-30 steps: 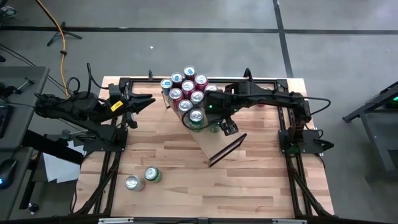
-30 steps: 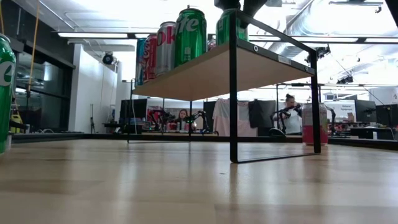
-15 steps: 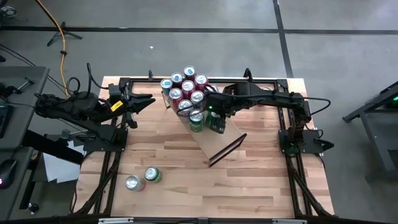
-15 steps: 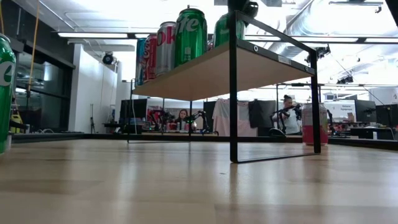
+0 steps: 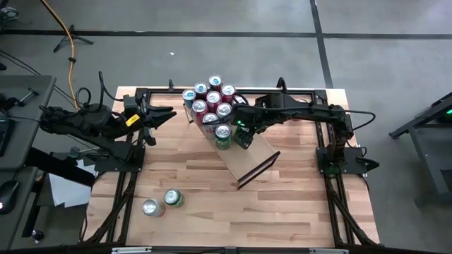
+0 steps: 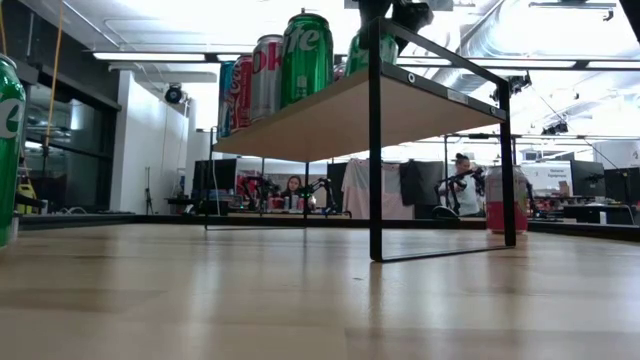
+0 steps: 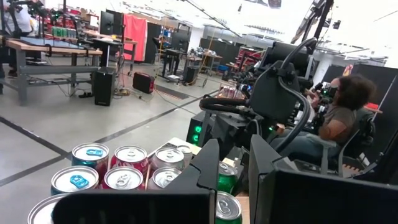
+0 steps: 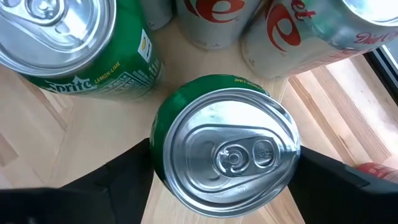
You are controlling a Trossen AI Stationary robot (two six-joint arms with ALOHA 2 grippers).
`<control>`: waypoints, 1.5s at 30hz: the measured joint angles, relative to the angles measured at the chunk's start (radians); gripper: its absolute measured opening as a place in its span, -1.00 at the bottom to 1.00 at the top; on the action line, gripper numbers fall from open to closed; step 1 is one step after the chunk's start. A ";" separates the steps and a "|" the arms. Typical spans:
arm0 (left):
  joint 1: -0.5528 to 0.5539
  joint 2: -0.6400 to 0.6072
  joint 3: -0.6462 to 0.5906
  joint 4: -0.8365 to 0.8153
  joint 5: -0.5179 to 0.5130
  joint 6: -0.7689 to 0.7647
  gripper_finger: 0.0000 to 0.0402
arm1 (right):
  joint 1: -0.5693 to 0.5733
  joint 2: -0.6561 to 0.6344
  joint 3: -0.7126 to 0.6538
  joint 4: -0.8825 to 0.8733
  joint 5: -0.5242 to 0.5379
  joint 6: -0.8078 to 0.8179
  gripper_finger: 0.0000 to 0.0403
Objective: Place canned beverage on shelf
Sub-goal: Put the top green soda can on the shelf aligned with the other green soda can
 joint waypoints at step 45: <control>0.000 0.000 0.000 0.000 0.000 -0.001 -1.00 | 0.000 0.000 0.000 0.058 -0.026 -0.090 0.61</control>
